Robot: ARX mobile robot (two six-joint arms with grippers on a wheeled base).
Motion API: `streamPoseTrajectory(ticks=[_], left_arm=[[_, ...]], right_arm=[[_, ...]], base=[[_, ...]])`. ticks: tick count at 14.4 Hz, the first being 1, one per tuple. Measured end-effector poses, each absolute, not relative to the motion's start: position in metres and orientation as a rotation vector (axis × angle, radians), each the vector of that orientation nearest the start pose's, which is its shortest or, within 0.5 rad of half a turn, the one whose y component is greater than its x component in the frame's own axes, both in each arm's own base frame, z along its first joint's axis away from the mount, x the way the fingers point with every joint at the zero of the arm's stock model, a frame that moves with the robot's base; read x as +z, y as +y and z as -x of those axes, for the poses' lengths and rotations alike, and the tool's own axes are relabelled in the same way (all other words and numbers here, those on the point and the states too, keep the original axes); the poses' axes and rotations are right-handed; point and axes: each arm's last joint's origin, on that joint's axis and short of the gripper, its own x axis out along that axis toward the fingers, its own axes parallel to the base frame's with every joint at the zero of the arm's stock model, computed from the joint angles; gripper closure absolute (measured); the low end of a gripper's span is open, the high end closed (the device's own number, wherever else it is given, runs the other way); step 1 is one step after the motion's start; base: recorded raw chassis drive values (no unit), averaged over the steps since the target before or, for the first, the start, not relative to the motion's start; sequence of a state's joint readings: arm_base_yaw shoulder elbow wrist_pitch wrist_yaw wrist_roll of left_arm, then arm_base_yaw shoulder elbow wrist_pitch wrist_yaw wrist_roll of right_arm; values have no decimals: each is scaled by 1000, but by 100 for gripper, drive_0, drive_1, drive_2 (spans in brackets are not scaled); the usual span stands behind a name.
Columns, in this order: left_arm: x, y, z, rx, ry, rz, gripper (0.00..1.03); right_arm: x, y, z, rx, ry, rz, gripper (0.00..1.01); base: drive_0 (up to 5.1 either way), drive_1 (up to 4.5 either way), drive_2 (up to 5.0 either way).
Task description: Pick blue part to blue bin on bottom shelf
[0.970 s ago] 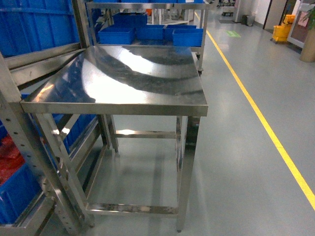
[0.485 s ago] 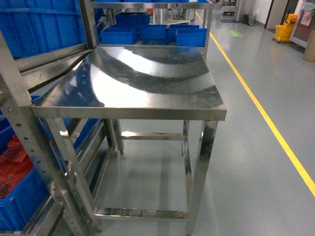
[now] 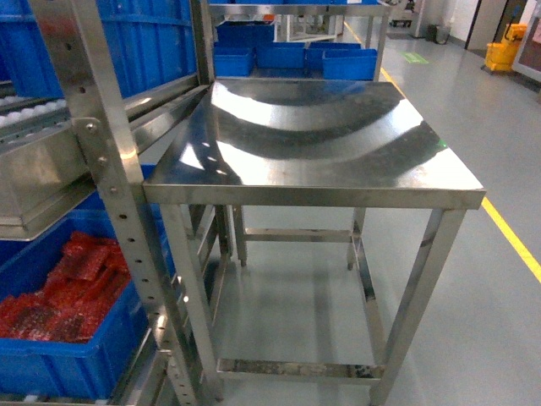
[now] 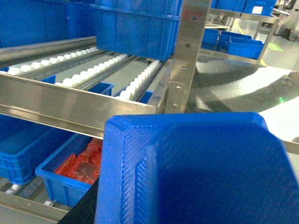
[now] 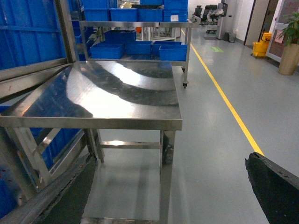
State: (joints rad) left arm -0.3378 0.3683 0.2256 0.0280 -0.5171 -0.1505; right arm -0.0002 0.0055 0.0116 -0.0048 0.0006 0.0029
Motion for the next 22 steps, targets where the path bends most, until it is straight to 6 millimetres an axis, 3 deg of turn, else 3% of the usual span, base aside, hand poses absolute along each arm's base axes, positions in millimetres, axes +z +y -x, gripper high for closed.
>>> streamPoseTrajectory(ticks=[22], left_arm=[[212,-25,-115,185,92,101,60]], right_arm=[[166,0,-97,0,1,-3,3]], base=[[-500,242,242]])
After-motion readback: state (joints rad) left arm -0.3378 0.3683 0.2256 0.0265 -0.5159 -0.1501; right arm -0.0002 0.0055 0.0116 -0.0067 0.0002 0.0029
